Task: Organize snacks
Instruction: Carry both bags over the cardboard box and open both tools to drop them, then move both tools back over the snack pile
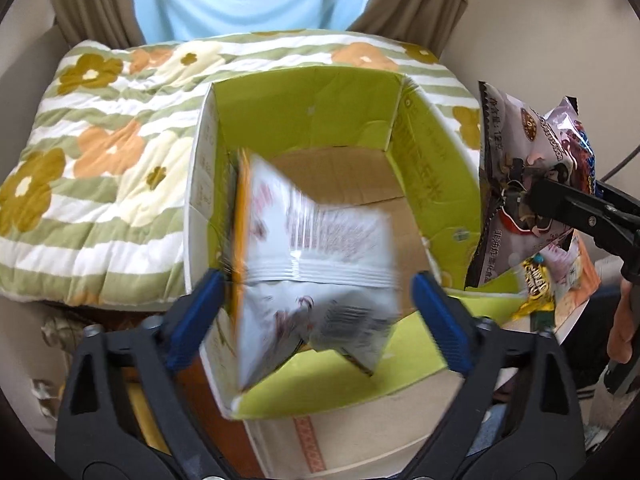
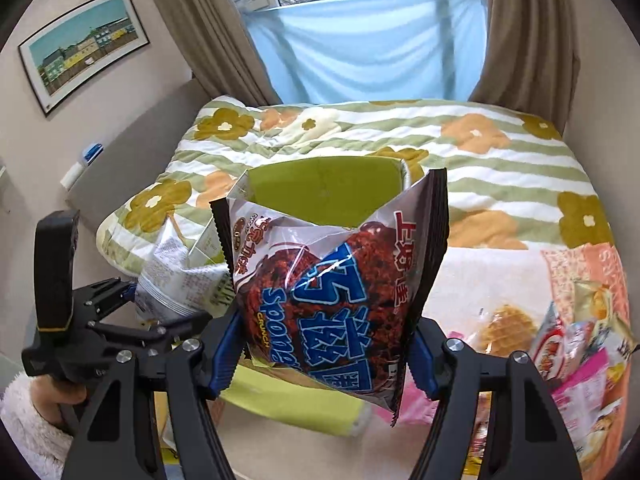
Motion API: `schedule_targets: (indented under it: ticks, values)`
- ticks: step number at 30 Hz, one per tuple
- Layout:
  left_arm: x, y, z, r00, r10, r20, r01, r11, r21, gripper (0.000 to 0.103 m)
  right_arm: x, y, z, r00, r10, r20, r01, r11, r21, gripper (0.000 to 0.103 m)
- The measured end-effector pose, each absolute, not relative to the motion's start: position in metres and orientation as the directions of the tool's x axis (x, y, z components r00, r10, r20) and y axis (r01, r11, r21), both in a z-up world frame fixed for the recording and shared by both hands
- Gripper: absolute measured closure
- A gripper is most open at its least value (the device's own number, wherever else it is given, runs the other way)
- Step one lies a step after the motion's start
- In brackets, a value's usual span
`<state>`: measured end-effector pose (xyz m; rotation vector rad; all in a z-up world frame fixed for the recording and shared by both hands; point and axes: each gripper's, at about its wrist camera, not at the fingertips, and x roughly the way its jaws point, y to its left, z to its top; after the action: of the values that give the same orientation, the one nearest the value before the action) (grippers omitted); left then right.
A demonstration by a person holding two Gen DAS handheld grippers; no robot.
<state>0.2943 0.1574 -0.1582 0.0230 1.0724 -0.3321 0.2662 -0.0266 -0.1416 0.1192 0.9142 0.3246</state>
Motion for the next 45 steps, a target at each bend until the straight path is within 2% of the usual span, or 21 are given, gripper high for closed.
schedule_targets:
  ticks: [7,18,23,26,27,29,35,45]
  values:
    - [0.294,0.169,-0.163,0.423,-0.264,-0.867,0.260,0.952,-0.163,0.001,0.278,-0.017,-0.148,0.542,0.312,-0.781,-0.188,0.950,0.249,0.037]
    - [0.272,0.191,-0.156,0.467,-0.183,-0.865,0.129,0.982,-0.138,0.001,0.294,0.014,-0.168,0.472,0.284,-0.835,-0.268,0.948,0.171,0.036]
    - [0.261,0.197,-0.152,0.490,-0.172,-0.855,0.094,0.985,-0.144,0.001,0.294,0.017,-0.180,0.439,0.292,-0.850,-0.277,0.944,0.181,0.034]
    - [0.256,0.197,-0.152,0.495,-0.185,-0.849,0.096,0.983,-0.159,0.001,0.291,0.014,-0.182,0.442,0.326,-0.836,-0.265,0.938,0.225,0.027]
    - [0.254,0.197,-0.152,0.496,-0.187,-0.848,0.101,0.982,-0.157,0.001,0.289,0.012,-0.182,0.443,0.336,-0.831,-0.263,0.935,0.239,0.015]
    - [0.253,0.196,-0.150,0.497,-0.176,-0.850,0.102,0.984,-0.145,0.001,0.286,0.012,-0.181,0.458,0.336,-0.823,-0.263,0.936,0.235,0.000]
    - [0.244,0.199,-0.149,0.508,-0.174,-0.843,0.094,0.985,-0.147,0.001,0.272,0.014,-0.179,0.499,0.347,-0.794,-0.283,0.931,0.229,0.000]
    - [0.234,0.201,-0.138,0.543,-0.195,-0.817,0.129,0.980,-0.149,0.001,0.259,0.012,-0.169,0.534,0.312,-0.786,-0.221,0.949,0.226,0.000]
